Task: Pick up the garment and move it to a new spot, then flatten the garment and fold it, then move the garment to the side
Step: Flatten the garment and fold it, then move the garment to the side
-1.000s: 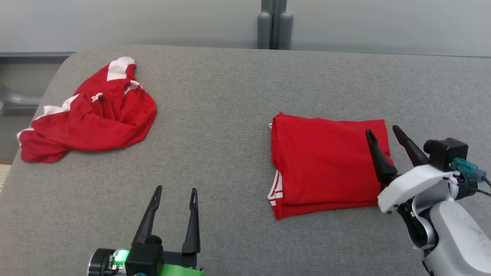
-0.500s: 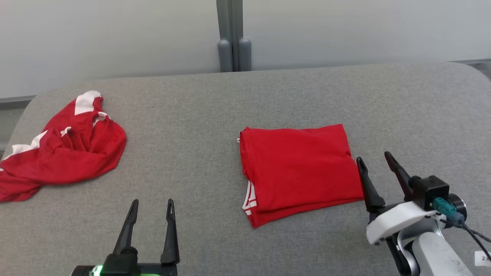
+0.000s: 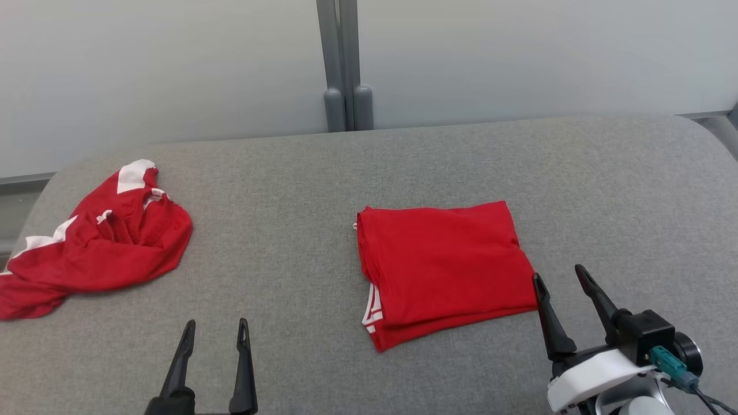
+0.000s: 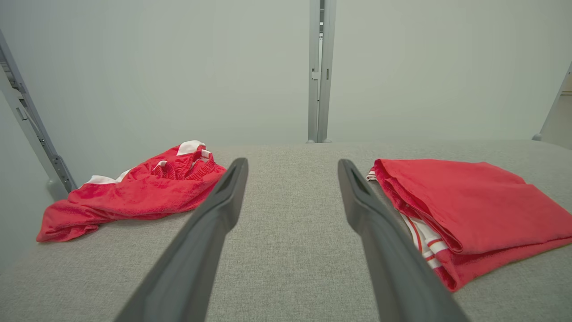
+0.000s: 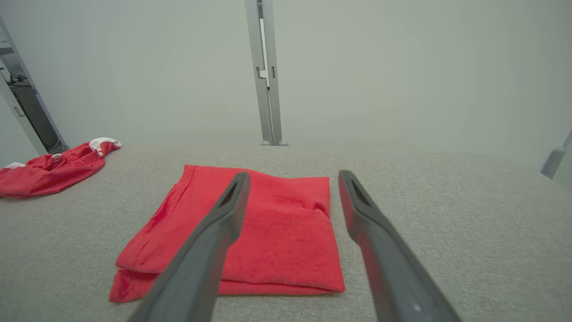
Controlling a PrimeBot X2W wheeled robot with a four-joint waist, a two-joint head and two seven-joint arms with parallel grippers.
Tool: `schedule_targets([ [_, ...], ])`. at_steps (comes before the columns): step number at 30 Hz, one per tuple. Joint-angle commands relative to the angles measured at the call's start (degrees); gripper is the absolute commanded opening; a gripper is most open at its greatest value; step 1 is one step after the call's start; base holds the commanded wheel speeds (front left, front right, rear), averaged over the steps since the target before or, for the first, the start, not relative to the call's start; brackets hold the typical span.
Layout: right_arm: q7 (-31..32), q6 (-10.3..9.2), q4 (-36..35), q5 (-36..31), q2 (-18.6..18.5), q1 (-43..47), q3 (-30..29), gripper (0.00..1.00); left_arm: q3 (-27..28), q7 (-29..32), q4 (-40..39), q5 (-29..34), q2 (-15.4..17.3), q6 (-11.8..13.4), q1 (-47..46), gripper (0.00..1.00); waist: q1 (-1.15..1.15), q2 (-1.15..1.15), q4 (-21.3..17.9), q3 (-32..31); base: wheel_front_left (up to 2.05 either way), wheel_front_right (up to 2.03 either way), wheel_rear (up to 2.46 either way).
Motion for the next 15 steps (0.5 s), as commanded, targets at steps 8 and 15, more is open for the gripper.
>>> schedule_targets([
  [8,-0.2,-0.07,-0.8,-0.5,0.1,2.0,0.1,1.0,0.4,0.0,1.3,0.0,0.0,-1.0,1.5,1.0,0.0,0.0,0.5,-0.4,0.0,0.0,0.0],
  [15,-0.2,-0.07,-1.0,-0.6,0.1,2.0,0.3,1.0,0.0,0.0,1.7,0.0,0.0,-1.2,1.2,1.0,0.0,0.0,0.6,-0.3,0.0,0.0,0.0],
])
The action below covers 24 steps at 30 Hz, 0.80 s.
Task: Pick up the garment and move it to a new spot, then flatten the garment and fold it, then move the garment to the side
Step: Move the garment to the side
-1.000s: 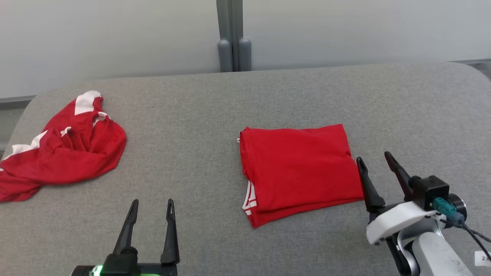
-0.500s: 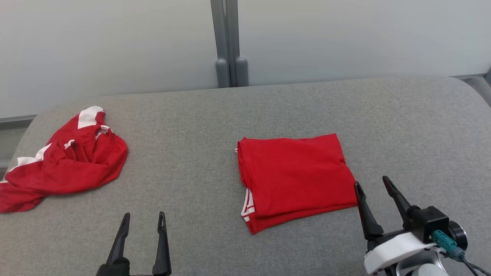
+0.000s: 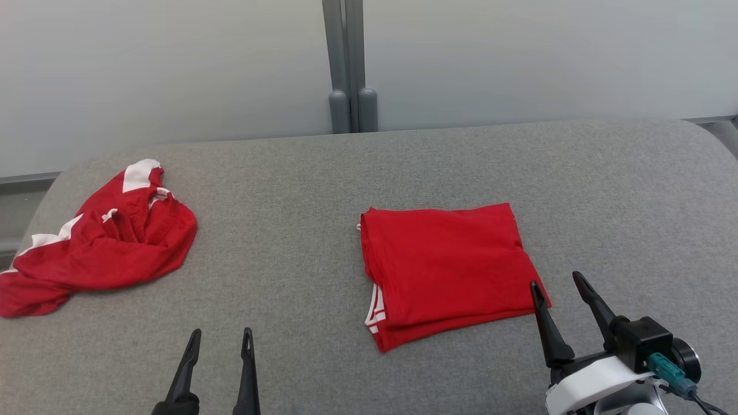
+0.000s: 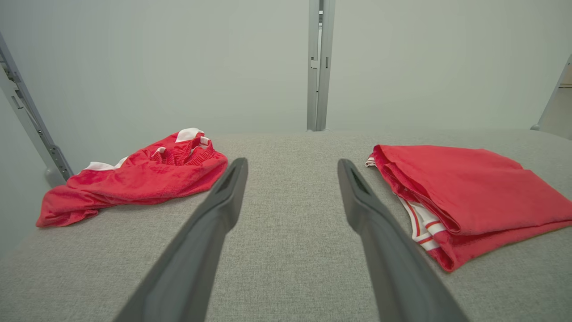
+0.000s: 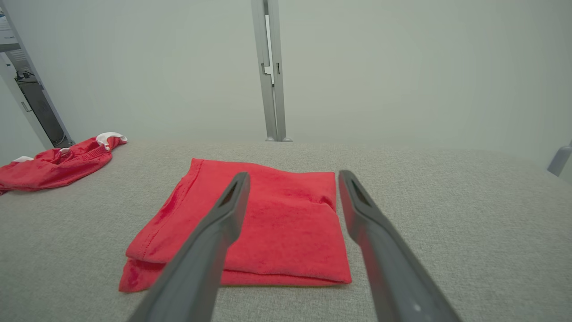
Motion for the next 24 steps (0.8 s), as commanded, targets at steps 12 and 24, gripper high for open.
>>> schedule_targets([
  [12,-0.2,-0.07,0.2,-0.2,0.0,0.5,0.2,1.0,-0.3,0.0,0.7,-0.2,0.0,-0.1,0.4,1.0,0.0,0.0,0.1,-0.1,0.0,0.0,0.0],
  [24,-0.2,-0.07,0.7,-0.3,0.1,0.1,0.3,1.0,-0.4,0.0,1.1,-0.2,0.0,-0.2,-0.3,1.0,0.0,0.0,0.5,0.1,0.0,0.0,0.0],
])
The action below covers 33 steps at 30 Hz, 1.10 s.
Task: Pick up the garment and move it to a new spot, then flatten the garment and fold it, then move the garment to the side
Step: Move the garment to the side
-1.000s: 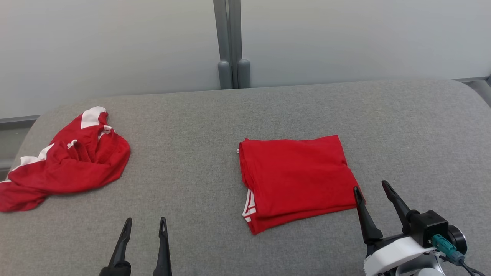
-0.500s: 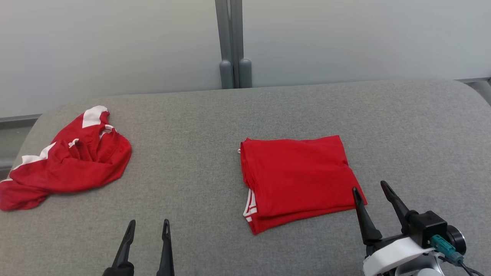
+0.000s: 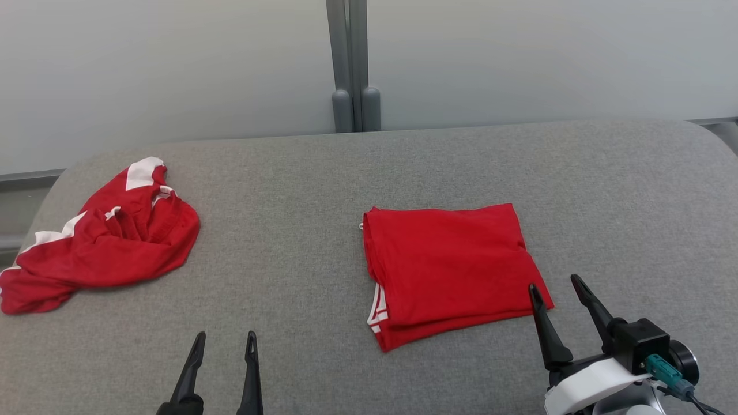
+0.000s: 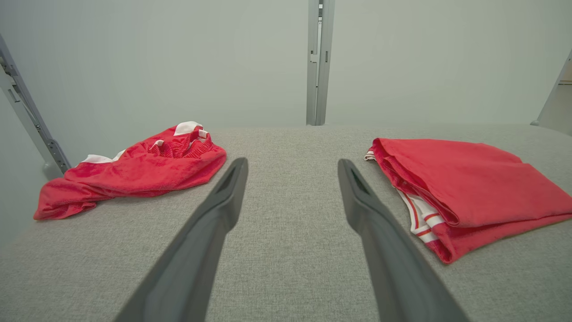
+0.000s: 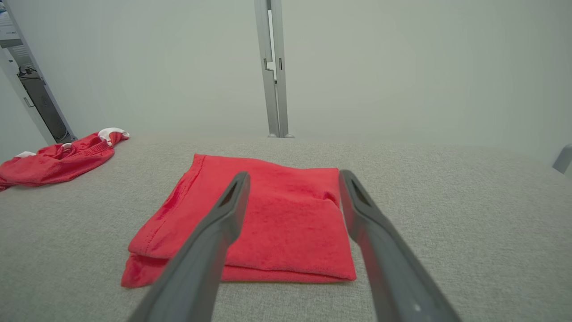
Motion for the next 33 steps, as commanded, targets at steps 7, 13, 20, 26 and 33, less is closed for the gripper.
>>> schedule_targets([
  [7,-0.1,-0.07,0.2,0.3,-0.4,-0.5,0.6,1.0,-0.1,0.0,0.3,-0.1,0.0,0.1,-0.6,1.0,0.0,0.0,0.5,0.9,0.0,0.0,0.0],
  [13,-0.1,-0.07,1.2,3.5,-1.5,-3.1,2.2,1.0,-0.9,0.0,0.5,0.1,0.0,0.0,-1.5,1.0,0.0,0.0,0.6,2.8,0.0,0.0,0.0],
  [20,-0.1,-0.07,5.2,18.7,-7.2,-10.4,6.8,1.0,-2.6,0.0,0.1,1.1,0.0,-0.4,-4.3,1.0,0.0,0.0,1.2,8.1,0.0,0.0,0.0],
  [26,2.0,-0.05,8.4,40.5,-16.7,-17.5,14.6,1.0,-4.6,0.0,-0.1,1.4,0.0,-0.2,-7.3,1.0,0.0,0.0,2.4,12.7,0.0,0.0,0.0],
  [33,11.8,-0.05,6.8,60.8,-26.4,-22.7,19.2,1.0,-7.1,0.0,0.1,1.6,0.0,0.0,-10.9,1.0,0.0,0.0,3.6,17.6,0.0,0.0,0.0],
])
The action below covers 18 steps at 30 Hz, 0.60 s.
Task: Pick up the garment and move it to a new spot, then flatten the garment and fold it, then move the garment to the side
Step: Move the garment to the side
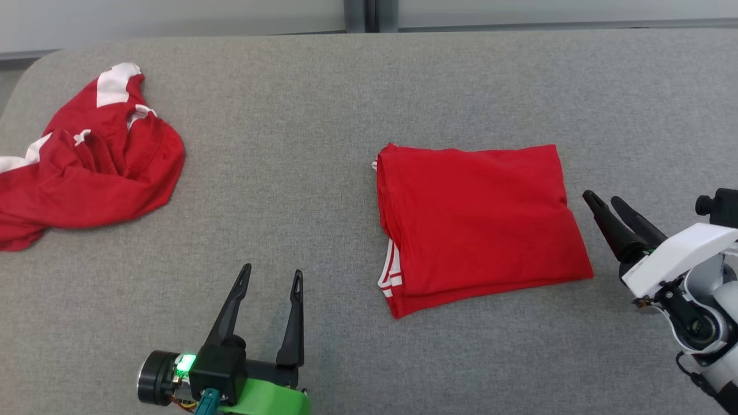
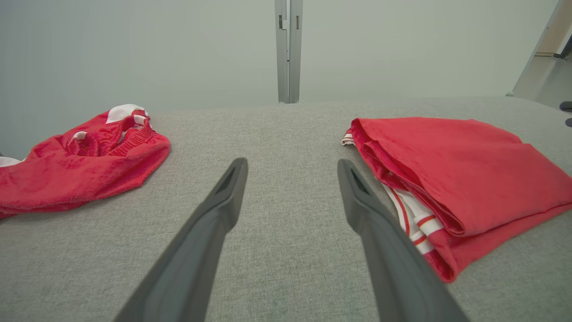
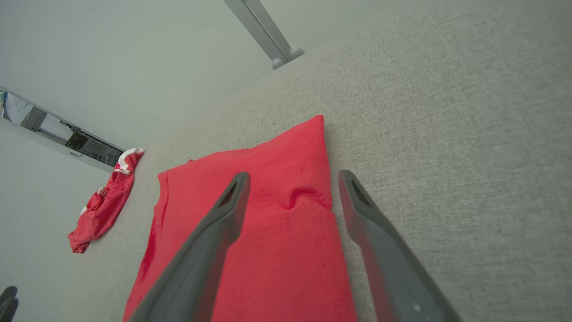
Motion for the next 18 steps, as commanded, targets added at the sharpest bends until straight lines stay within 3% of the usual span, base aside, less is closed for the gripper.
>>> schedule_targets([
  [1,1.9,-0.01,0.2,2.3,-1.4,-1.0,0.7,1.0,-0.4,0.0,0.1,0.7,0.0,0.3,-1.5,1.0,0.0,0.0,1.4,3.2,0.0,0.0,0.0],
  [6,7.1,-0.01,1.1,7.7,-5.3,-2.5,2.9,1.0,-1.9,0.0,0.3,0.3,0.0,0.7,-3.2,1.0,0.0,0.0,2.4,4.9,0.0,0.0,0.0],
  [14,8.3,-0.01,1.8,9.5,-6.9,-4.5,6.2,1.0,-3.4,0.0,0.6,-0.4,0.0,1.3,-4.7,1.0,0.0,0.0,3.2,6.6,0.0,0.0,0.0],
  [15,8.4,-0.01,1.9,9.6,-6.8,-4.7,6.6,0.86,-3.5,0.0,0.6,-0.3,0.0,1.4,-4.7,1.0,0.0,0.0,3.3,6.7,0.0,0.0,0.0],
  [16,8.9,-0.01,2.0,9.7,-6.9,-4.8,7.3,0.47,-3.6,0.0,0.6,-0.3,0.0,1.4,-4.8,1.0,0.0,0.0,3.3,6.9,0.0,0.0,0.0],
  [17,9.1,-0.01,1.9,9.7,-7.1,-5.1,7.7,0.33,-3.7,0.0,0.6,-0.2,0.0,1.5,-4.9,1.0,0.0,0.0,3.4,7.1,0.0,0.0,0.0],
  [18,8.9,-0.01,1.9,9.6,-7.3,-5.4,8.1,0.0,-3.8,0.0,0.5,-0.1,0.0,1.5,-5.1,1.0,0.0,0.0,3.4,7.3,0.0,0.0,0.0],
])
